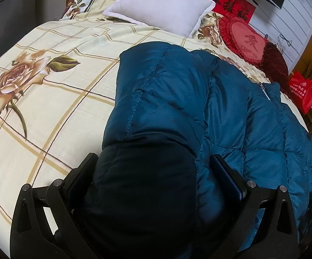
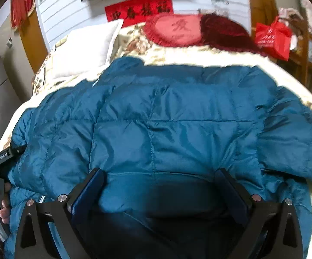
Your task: Fold large clothes
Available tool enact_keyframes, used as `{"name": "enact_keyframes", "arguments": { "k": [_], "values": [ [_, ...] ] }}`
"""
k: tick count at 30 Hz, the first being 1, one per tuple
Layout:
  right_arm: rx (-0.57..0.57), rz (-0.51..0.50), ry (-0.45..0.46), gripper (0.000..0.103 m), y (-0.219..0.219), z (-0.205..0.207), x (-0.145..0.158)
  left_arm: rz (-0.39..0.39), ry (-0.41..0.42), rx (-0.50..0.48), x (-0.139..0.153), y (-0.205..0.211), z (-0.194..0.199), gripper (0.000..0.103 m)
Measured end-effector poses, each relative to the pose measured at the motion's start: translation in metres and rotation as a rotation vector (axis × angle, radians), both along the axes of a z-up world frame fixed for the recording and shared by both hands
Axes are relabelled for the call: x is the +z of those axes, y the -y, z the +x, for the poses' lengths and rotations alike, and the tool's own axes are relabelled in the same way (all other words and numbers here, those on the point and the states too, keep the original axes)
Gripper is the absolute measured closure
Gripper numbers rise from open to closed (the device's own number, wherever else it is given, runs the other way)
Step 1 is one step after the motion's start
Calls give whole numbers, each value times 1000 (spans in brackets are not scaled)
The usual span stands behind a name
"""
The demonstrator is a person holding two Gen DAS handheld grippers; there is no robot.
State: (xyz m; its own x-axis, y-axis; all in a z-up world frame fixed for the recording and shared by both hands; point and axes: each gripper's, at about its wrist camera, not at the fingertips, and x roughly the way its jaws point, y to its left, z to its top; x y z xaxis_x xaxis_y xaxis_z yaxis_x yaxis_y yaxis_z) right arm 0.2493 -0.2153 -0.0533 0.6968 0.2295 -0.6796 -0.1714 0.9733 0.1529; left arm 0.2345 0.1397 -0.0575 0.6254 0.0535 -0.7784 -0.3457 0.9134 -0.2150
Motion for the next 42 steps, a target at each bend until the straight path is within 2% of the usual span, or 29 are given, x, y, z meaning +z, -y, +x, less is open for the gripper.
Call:
{"name": "enact_keyframes", "arguments": {
  "k": [5, 8, 11, 15, 18, 21, 24, 28, 30, 32, 34, 36, 42],
  "values": [
    [-130, -19, 101, 1, 13, -21, 17, 2, -1, 0, 0, 0, 0, 1],
    [-218, -12, 104, 1, 32, -30, 32, 0, 0, 0, 0, 0, 0, 1],
    [-286, 12, 57, 1, 66, -41, 48, -28, 14, 5, 2, -3, -3, 1],
    [-398, -5, 39, 1, 139, -74, 64, -21, 97, 0, 32, 1, -15, 1],
    [-520, -32, 32, 1, 213, -113, 72, 37, 190, -55, 65, 15, -32, 1],
    [-666, 1, 30, 1, 297, -157, 76, 72, 212, -95, 80, 32, -53, 1],
    [-778, 109, -16, 1, 378, -193, 62, 68, 189, -115, 82, 43, -69, 1],
    [-791, 365, -86, 12, 434, -215, 21, 49, 170, -131, 82, 60, -96, 1],
    [-768, 447, -91, 14, 442, -217, 9, 56, 177, -134, 80, 68, -105, 1],
    [-731, 538, -104, 14, 444, -208, -3, 106, 180, -153, 77, 79, -104, 1],
    [-749, 584, -130, 14, 451, -201, -13, 162, 167, -172, 73, 86, -97, 1],
    [-761, 632, -110, 13, 457, -197, -15, 183, 137, -164, 67, 87, -90, 1],
    [-785, 793, -68, 13, 483, -178, -23, 87, 62, -139, 50, 71, -76, 1]
  ]
}}
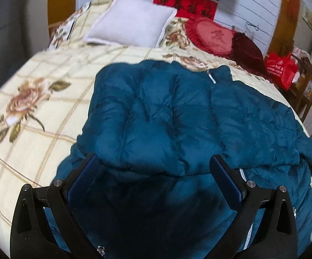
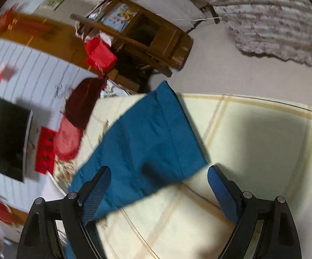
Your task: Fold large clothes
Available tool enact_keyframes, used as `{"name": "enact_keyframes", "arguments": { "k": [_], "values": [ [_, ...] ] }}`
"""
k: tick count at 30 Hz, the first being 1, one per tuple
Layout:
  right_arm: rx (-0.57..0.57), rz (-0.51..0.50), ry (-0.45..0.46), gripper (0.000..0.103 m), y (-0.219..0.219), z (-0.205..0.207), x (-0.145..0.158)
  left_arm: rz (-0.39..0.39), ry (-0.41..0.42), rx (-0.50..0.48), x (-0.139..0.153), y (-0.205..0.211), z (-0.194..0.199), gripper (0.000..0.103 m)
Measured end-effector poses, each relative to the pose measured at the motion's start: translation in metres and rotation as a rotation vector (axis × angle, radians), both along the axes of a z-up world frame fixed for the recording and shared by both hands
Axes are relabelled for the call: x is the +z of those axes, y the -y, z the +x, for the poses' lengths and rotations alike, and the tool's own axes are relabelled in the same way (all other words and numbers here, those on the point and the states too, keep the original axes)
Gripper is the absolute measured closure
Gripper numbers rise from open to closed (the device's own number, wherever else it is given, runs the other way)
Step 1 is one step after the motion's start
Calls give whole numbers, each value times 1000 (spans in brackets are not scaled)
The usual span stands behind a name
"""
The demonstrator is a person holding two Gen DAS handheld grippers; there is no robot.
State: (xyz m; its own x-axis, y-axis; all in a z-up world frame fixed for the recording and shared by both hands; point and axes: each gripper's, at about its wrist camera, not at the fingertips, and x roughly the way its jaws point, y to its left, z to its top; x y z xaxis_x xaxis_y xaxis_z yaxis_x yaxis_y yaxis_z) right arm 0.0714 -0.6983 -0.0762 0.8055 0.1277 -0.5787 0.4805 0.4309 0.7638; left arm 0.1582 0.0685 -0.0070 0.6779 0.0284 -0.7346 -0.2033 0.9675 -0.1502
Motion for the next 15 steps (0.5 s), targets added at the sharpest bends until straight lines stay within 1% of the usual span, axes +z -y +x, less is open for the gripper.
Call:
{"name": "enact_keyframes", "arguments": {
  "k": [1, 2, 6, 8, 10, 12, 14, 15],
  "values": [
    [-14, 20, 21, 13, 3, 3, -2, -18, -12, 3, -2, -3, 1, 1],
    [-21, 18, 26, 13, 4, 5, -1, -27, -21, 8, -4, -4, 2, 1],
    [-10, -29, 28, 12, 0, 21, 4, -43, -51, 46, -10, -12, 5, 1],
    [8, -68, 28, 12, 0, 29, 5, -51, -58, 56, -12, -14, 4, 1],
    [23, -85, 23, 12, -2, 32, 7, -50, -59, 58, -12, -13, 3, 1],
    [21, -63, 35, 12, 2, 31, 5, -43, -57, 56, -11, -12, 3, 1],
    [10, -51, 16, 19, 7, 34, 4, -39, -58, 49, -12, -10, 4, 1],
    [-15, -49, -8, 25, 10, 35, 5, -35, -64, 46, -13, -8, 4, 1]
  ]
}}
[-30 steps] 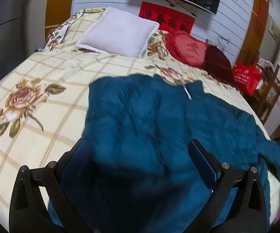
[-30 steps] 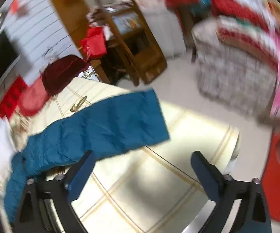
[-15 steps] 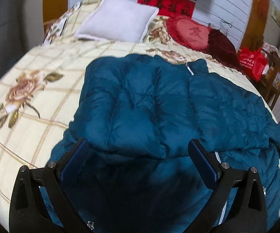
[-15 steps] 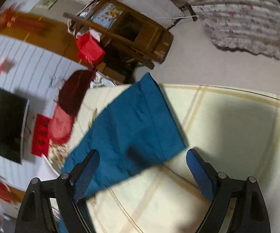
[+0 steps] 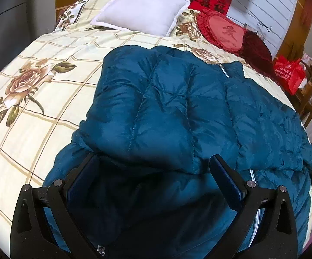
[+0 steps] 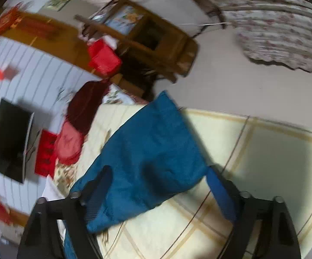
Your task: Fold large clothes
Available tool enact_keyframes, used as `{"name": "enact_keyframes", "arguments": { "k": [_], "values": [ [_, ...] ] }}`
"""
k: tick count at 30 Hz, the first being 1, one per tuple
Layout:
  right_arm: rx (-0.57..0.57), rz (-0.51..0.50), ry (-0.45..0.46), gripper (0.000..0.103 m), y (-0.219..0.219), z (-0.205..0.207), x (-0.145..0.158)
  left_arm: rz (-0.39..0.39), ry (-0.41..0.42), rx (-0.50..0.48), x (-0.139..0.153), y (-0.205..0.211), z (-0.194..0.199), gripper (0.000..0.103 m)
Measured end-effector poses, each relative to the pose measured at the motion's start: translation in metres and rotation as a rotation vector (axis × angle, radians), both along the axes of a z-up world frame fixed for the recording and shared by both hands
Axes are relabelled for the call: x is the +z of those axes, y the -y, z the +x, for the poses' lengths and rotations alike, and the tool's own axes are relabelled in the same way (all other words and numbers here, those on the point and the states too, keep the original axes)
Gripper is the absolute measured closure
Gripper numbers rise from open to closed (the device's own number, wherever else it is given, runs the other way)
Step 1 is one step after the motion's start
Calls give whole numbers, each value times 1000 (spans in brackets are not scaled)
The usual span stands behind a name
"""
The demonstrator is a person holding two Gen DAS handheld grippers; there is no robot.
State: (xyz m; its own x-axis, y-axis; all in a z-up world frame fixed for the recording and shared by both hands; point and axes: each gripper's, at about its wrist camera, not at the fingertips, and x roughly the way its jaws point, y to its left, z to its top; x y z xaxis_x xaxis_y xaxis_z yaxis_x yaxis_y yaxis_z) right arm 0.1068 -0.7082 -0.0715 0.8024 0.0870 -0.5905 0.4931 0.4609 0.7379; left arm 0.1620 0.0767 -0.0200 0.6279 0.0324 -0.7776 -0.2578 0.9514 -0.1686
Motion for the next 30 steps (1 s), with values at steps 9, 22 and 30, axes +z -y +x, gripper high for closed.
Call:
{"name": "enact_keyframes", "arguments": {
  "k": [9, 22, 30],
  "values": [
    [110, -279, -260, 23, -11, 53, 15, -14, -33, -8, -6, 2, 4, 1],
    [238, -756, -359, 72, -72, 48, 11, -29, -51, 10, -7, -3, 4, 1],
    [200, -790, -201, 80, -98, 41, 63, -62, -50, 39, -5, -14, 1, 1]
  ]
}}
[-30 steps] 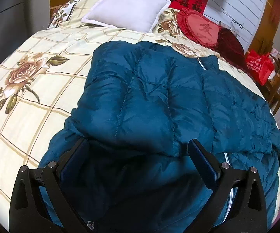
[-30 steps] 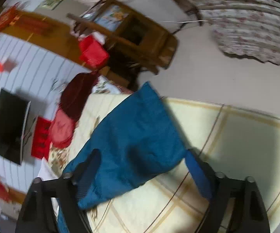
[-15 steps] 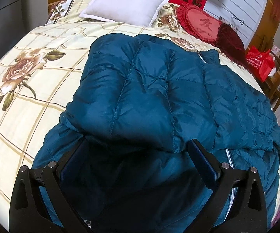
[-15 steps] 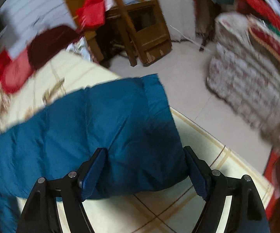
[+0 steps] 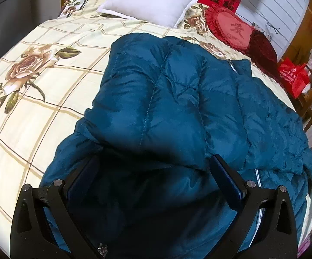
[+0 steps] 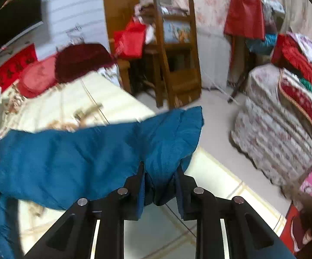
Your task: Fold large clothes
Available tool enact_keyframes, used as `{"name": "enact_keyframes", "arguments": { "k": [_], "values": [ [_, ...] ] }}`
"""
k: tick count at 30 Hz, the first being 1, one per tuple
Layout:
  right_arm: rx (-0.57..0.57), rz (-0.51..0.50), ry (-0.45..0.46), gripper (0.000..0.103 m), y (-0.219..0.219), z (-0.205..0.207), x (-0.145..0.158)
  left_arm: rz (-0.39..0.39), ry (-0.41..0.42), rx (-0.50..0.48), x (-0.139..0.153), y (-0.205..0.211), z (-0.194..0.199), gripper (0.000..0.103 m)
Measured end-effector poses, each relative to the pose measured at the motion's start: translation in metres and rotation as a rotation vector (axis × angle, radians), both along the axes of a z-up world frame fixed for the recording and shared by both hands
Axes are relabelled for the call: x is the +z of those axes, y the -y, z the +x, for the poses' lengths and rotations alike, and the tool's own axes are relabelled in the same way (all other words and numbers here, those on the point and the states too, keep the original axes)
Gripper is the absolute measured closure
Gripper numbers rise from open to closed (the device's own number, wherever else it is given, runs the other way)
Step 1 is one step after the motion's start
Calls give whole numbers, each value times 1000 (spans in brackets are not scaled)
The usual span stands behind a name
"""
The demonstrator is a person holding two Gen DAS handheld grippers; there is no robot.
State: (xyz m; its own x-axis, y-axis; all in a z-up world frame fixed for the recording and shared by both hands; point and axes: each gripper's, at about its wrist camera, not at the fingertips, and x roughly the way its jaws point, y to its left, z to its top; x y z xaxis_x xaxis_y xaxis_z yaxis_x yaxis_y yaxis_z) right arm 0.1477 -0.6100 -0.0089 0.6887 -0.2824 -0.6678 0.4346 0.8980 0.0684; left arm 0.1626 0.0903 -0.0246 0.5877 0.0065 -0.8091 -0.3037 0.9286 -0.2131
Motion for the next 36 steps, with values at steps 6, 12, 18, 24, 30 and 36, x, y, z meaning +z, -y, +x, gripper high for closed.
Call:
{"name": "enact_keyframes", "arguments": {
  "k": [6, 12, 18, 24, 30, 36],
  "values": [
    [85, -2, 90, 82, -43, 15, 48, 27, -6, 0, 2, -4, 2, 1],
    [219, 47, 180, 92, -123, 41, 86, 98, -29, -17, -5, -6, 13, 1],
    [426, 63, 216, 94, -231, 71, 108, 127, -5, -22, 4, -9, 10, 1],
    [498, 85, 163, 94, -278, 76, 84, 127, 26, -30, 12, -10, 7, 1],
    [272, 136, 132, 64, -205, 33, 49, 98, 22, -20, 12, -12, 6, 1],
    [-120, 333, 266, 19, -60, -70, 26, 72, -1, -14, 6, -8, 6, 1]
  ]
}}
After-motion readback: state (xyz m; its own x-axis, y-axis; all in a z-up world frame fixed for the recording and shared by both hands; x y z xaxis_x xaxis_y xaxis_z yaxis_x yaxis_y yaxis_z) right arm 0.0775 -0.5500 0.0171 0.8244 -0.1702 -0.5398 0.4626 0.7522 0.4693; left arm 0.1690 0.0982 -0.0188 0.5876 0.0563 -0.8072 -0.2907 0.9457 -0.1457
